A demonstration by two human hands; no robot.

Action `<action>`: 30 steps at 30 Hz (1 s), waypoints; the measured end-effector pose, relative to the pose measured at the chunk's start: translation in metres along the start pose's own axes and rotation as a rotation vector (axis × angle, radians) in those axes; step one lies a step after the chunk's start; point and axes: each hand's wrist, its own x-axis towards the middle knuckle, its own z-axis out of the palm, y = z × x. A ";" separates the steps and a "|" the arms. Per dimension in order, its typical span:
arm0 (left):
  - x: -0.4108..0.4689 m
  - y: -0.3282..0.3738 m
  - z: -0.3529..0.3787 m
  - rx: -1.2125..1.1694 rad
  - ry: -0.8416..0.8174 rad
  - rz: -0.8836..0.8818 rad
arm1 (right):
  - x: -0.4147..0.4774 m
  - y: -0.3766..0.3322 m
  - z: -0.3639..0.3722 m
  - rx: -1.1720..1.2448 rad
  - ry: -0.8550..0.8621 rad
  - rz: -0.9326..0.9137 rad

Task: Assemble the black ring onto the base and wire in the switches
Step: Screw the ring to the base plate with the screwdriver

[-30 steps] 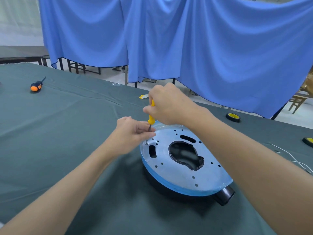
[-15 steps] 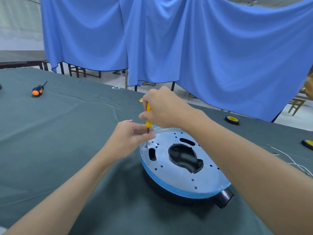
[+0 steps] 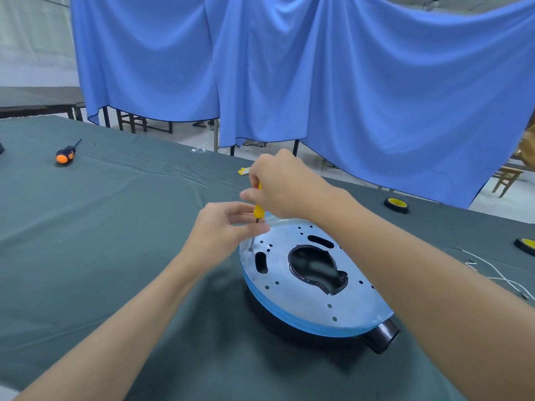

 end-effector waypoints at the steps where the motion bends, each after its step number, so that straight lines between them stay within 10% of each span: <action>1: 0.001 0.001 0.001 0.027 0.063 0.005 | 0.000 -0.001 0.002 -0.013 0.009 0.034; 23: -0.002 0.001 0.005 0.174 -0.051 0.119 | -0.004 0.000 -0.008 0.012 -0.004 -0.156; 30: -0.002 -0.005 0.009 0.207 0.107 0.036 | -0.004 0.005 0.000 -0.010 0.060 0.044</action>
